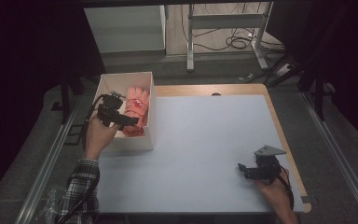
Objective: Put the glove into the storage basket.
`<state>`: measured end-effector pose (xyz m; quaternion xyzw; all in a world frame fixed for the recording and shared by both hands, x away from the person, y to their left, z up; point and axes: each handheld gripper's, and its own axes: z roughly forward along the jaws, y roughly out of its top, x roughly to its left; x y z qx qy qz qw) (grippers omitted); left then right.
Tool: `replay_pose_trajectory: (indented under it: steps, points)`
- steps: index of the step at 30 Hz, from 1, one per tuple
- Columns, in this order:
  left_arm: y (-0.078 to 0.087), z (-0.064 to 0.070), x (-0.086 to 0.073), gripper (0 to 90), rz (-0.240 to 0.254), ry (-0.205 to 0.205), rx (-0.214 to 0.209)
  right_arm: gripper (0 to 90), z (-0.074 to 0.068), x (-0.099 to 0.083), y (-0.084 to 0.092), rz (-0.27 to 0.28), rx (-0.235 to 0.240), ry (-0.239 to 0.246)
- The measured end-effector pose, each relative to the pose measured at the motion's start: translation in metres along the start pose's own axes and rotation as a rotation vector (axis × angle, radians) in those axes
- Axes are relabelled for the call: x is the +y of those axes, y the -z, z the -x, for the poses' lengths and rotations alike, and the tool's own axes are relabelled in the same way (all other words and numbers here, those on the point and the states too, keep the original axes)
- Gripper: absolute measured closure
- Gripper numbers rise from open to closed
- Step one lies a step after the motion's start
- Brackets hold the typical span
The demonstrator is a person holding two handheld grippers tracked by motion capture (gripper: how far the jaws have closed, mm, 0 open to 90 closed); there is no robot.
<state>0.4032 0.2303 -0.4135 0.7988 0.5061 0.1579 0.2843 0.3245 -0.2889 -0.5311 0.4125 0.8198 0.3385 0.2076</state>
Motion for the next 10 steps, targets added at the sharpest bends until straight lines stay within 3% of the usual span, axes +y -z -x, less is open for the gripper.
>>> replay_pose_trajectory:
  steps: [10]
  points:
    - [0.0077,0.0115,-0.0116,1.5,0.038,-0.032,-0.021,13.7,0.0001,-0.0001,-0.0001,0.0,0.0,0.0]
